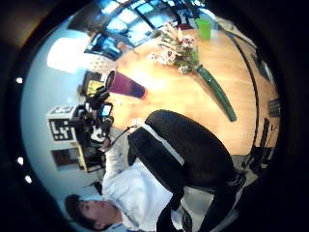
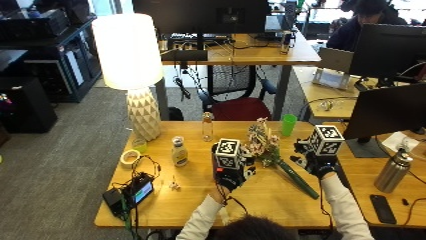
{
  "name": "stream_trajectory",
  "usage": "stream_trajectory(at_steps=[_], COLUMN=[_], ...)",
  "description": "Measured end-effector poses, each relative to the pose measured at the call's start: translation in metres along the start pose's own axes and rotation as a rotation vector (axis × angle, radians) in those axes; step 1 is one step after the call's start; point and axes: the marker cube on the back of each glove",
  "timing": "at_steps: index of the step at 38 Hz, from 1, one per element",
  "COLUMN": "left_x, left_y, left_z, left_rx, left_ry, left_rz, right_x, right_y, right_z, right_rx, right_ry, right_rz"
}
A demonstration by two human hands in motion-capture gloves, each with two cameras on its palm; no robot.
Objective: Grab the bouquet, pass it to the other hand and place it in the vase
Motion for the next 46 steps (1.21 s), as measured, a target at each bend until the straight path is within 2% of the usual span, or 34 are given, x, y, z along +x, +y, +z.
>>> stream_trajectory(at_steps=[7, 15, 23, 28, 35, 41, 44, 46], left_x=[-0.007, -0.007, 0.001, 0.007, 0.011, 0.015, 0.013, 0.012], left_y=[-0.006, -0.005, -0.01, -0.002, -0.001, 0.014, 0.019, 0.022], left_z=[0.003, -0.002, -0.012, -0.017, -0.015, -0.022, -0.017, -0.016], left_rx=[0.011, 0.008, 0.06, 0.068, 0.094, 0.075, 0.045, 0.03], left_ry=[0.016, 0.026, 0.019, 0.001, -0.016, -0.01, 0.004, 0.009], left_rz=[-0.005, 0.004, 0.029, 0.046, 0.07, 0.069, 0.074, 0.074], right_x=[-0.006, -0.015, -0.017, -0.006, 0.031, 0.06, 0.082, 0.09], right_y=[0.002, 0.01, 0.013, -0.003, -0.047, -0.075, -0.089, -0.09], right_z=[-0.004, -0.011, -0.024, -0.039, -0.044, -0.024, 0.014, 0.042], right_rx=[0.012, -0.03, -0.096, -0.121, -0.133, -0.181, -0.242, -0.332], right_ry=[-0.009, -0.021, 0.002, -0.014, -0.052, -0.093, -0.119, -0.147], right_rz=[-0.021, -0.04, 0.02, 0.097, 0.238, 0.335, 0.387, 0.42])
